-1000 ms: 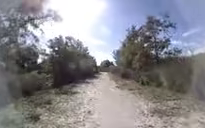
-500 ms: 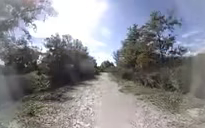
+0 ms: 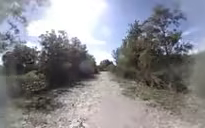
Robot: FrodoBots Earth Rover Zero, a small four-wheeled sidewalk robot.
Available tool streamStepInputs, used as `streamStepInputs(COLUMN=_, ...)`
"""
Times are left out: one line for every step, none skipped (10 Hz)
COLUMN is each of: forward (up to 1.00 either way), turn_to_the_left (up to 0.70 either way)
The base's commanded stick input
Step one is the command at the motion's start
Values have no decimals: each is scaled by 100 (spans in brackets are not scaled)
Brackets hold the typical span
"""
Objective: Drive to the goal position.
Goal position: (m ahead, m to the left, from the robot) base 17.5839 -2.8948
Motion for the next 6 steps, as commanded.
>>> streamStepInputs(forward=85, turn_to_the_left=-3)
streamStepInputs(forward=85, turn_to_the_left=-33)
streamStepInputs(forward=85, turn_to_the_left=-30)
streamStepInputs(forward=85, turn_to_the_left=-4)
streamStepInputs(forward=85, turn_to_the_left=0)
streamStepInputs(forward=85, turn_to_the_left=0)
